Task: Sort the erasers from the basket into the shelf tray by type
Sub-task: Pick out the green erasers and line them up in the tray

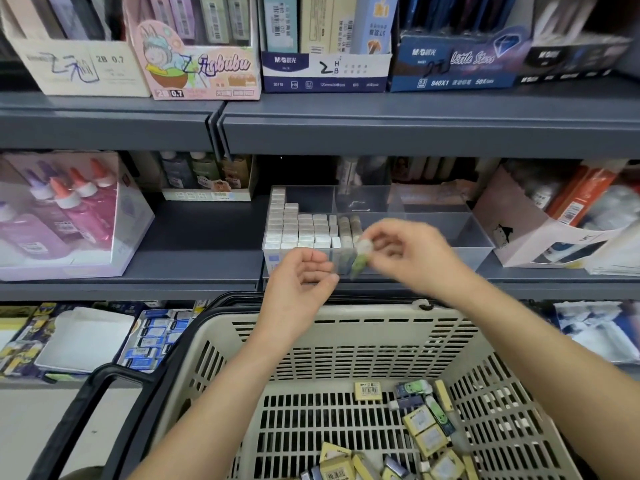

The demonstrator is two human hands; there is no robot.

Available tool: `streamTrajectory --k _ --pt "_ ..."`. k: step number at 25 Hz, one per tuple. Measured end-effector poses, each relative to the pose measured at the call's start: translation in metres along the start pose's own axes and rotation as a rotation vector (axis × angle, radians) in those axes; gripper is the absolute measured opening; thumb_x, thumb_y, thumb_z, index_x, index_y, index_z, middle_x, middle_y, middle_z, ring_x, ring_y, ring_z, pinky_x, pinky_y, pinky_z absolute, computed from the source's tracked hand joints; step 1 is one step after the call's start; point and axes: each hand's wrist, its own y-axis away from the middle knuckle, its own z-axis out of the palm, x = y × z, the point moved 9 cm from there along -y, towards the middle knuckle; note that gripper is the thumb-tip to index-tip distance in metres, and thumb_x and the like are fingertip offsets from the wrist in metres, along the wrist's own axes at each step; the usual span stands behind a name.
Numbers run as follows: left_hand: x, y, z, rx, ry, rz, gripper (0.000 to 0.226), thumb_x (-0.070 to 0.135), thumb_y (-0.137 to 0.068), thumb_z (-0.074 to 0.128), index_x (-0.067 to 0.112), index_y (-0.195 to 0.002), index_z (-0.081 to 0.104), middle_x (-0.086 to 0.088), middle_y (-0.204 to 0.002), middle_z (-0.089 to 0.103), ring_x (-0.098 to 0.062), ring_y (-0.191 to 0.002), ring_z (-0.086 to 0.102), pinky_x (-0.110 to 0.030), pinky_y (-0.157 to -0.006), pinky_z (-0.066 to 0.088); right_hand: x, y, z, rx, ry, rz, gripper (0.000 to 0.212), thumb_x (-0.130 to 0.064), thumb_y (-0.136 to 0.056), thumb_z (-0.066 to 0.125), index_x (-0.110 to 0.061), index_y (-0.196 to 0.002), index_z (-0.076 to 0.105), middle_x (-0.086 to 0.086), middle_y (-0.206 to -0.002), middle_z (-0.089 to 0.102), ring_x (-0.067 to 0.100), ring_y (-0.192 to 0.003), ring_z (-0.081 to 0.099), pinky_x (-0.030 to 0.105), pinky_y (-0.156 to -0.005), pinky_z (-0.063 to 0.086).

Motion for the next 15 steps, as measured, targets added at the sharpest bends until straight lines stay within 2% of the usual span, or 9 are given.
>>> streamTrajectory --k 2,4,6,9,15 --pt "-0.003 0.000 -0.005 0.023 -0.026 -0.011 0.023 0.004 -0.082 0.067 0.020 -0.093 0.056 0.000 -0.097 0.066 -0.010 -0.087 0.063 -0.015 -0.080 0.051 0.013 -0.012 -0.032 0.134 -0.019 0.062 0.014 -0.022 -0.079 0.069 -0.034 -0.076 0.063 -0.005 -0.079 0.068 0.018 -0.078 0.066 0.030 -0.079 0.055" --pt "-0.005 -0.001 -0.008 0.035 -0.031 -0.020 0.023 0.004 -0.082 0.067 0.021 -0.091 0.056 0.001 -0.096 0.066 -0.009 -0.087 0.063 -0.015 -0.080 0.051 0.022 -0.022 -0.047 0.172 0.085 0.088 0.011 -0.025 -0.081 0.067 -0.034 -0.077 0.062 -0.007 -0.077 0.068 0.015 -0.078 0.066 0.026 -0.074 0.052" --pt "-0.006 0.000 -0.008 0.035 -0.031 -0.027 0.023 0.003 -0.082 0.067 0.022 -0.090 0.056 0.001 -0.094 0.066 -0.008 -0.085 0.062 -0.016 -0.080 0.051 0.032 -0.028 -0.038 0.086 0.181 0.120 0.007 -0.027 -0.084 0.064 -0.033 -0.082 0.061 -0.012 -0.074 0.067 0.010 -0.081 0.066 0.020 -0.069 0.045" --pt "-0.006 -0.001 -0.008 0.031 -0.032 -0.030 0.023 0.003 -0.083 0.066 0.023 -0.089 0.056 0.000 -0.094 0.066 -0.010 -0.085 0.062 -0.018 -0.081 0.051 0.041 -0.028 -0.014 -0.045 0.226 0.150 0.004 -0.029 -0.088 0.060 -0.031 -0.086 0.062 -0.015 -0.073 0.067 0.010 -0.082 0.066 0.023 -0.069 0.047" --pt "-0.006 -0.002 -0.008 0.031 -0.032 -0.034 0.019 0.005 -0.084 0.065 0.021 -0.089 0.057 -0.004 -0.096 0.066 -0.012 -0.086 0.061 -0.015 -0.080 0.050 0.042 -0.030 0.009 -0.180 0.464 0.106 0.027 -0.023 -0.097 0.043 -0.021 -0.112 0.064 -0.001 -0.113 0.066 0.020 -0.108 0.056 0.037 -0.092 0.046"
